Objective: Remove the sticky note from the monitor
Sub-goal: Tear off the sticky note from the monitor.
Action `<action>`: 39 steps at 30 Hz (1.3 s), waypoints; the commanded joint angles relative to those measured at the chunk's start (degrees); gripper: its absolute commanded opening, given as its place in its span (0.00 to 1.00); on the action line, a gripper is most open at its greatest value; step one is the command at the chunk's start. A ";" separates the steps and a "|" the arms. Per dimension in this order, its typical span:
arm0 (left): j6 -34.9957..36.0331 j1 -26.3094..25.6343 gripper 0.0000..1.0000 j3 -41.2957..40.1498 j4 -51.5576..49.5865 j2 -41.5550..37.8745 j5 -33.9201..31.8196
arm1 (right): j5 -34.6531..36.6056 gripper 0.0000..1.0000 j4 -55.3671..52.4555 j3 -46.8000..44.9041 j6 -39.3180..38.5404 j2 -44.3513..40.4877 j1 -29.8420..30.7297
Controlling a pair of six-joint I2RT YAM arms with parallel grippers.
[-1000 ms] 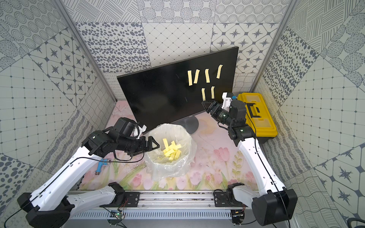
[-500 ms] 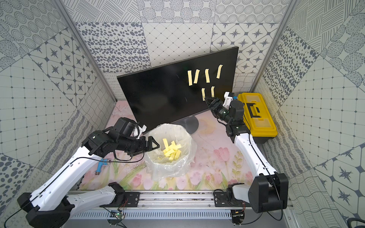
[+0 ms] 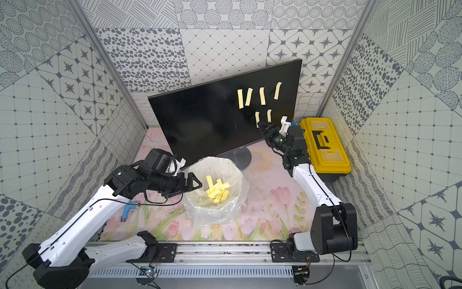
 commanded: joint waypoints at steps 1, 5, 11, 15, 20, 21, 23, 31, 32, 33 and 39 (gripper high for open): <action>-0.14 -0.51 0.99 0.67 0.41 0.27 -0.20 | -1.06 0.65 4.84 1.80 0.44 0.54 -0.17; -0.16 -0.51 0.99 0.65 0.45 0.32 -0.09 | -1.84 0.60 5.45 2.64 0.55 1.28 -0.16; -0.12 -0.50 0.99 0.59 0.41 0.38 -0.19 | -2.76 0.56 5.78 4.23 0.60 2.28 -0.15; -0.16 -0.51 0.99 0.60 0.35 0.34 -0.29 | -3.32 0.51 5.78 4.94 0.62 2.78 -0.17; -0.21 -0.52 0.99 0.51 0.41 0.29 -0.24 | -3.59 0.42 5.75 4.83 0.64 2.62 -0.17; -0.20 -0.47 0.99 0.51 0.41 0.27 -0.28 | -3.65 0.41 5.76 4.72 0.62 2.59 -0.17; -0.16 -0.52 0.99 0.51 0.41 0.29 -0.38 | -3.72 0.33 5.78 4.57 0.58 2.38 -0.17; -0.25 -0.51 0.99 0.51 0.41 0.11 -0.33 | -4.01 0.21 5.18 3.93 0.32 1.68 -0.43; -0.25 -0.51 0.99 0.51 0.41 0.11 -0.44 | -4.10 0.19 5.10 3.85 0.29 1.56 -0.51; -0.23 -0.50 0.99 0.51 0.47 0.06 -0.44 | -4.19 0.17 4.86 3.82 0.24 1.55 -0.52; -0.25 -0.50 0.99 0.42 0.52 0.16 -0.47 | -5.37 0.00 3.69 3.42 -0.62 0.56 -0.78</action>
